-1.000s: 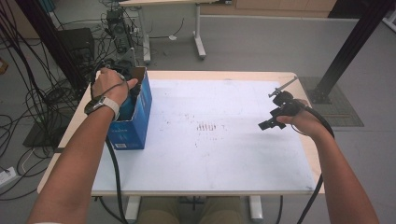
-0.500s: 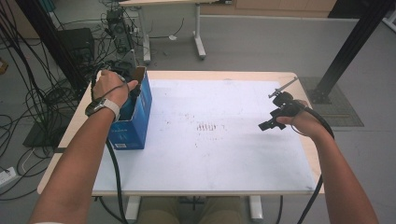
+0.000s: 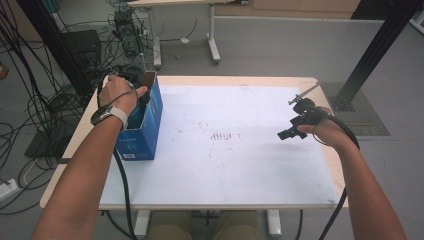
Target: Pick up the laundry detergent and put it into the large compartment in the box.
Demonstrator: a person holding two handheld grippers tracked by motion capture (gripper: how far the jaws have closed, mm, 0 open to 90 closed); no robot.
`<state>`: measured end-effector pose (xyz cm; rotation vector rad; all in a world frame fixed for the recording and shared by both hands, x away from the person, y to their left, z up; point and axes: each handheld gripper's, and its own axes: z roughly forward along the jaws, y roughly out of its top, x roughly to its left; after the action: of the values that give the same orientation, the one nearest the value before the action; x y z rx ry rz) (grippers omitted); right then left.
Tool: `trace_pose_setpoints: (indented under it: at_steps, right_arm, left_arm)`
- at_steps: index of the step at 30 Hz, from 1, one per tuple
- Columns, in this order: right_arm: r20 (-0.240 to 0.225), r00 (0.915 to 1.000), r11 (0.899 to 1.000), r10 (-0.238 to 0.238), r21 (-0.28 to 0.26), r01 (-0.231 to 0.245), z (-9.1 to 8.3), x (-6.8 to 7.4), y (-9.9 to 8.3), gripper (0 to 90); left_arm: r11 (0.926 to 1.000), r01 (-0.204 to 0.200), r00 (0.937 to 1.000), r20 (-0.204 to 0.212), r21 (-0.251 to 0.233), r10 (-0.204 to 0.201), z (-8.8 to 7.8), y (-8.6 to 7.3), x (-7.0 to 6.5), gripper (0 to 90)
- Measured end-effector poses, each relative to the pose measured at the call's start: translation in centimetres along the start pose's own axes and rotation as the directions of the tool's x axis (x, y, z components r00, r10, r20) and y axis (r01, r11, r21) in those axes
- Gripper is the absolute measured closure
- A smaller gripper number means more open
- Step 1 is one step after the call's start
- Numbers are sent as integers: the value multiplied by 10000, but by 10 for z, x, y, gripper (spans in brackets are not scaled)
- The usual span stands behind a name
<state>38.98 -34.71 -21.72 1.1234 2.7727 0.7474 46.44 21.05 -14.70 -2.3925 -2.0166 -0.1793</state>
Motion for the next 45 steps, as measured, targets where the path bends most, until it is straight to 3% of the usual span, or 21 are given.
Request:
trace_pose_setpoints:
  at_steps: [45]
  right_arm:
    - [97,9999,10000,44,-76,-43,-6,2,-4,113]
  left_arm:
    - [9999,-32,10000,-56,-134,31,1,-5,-2,376]
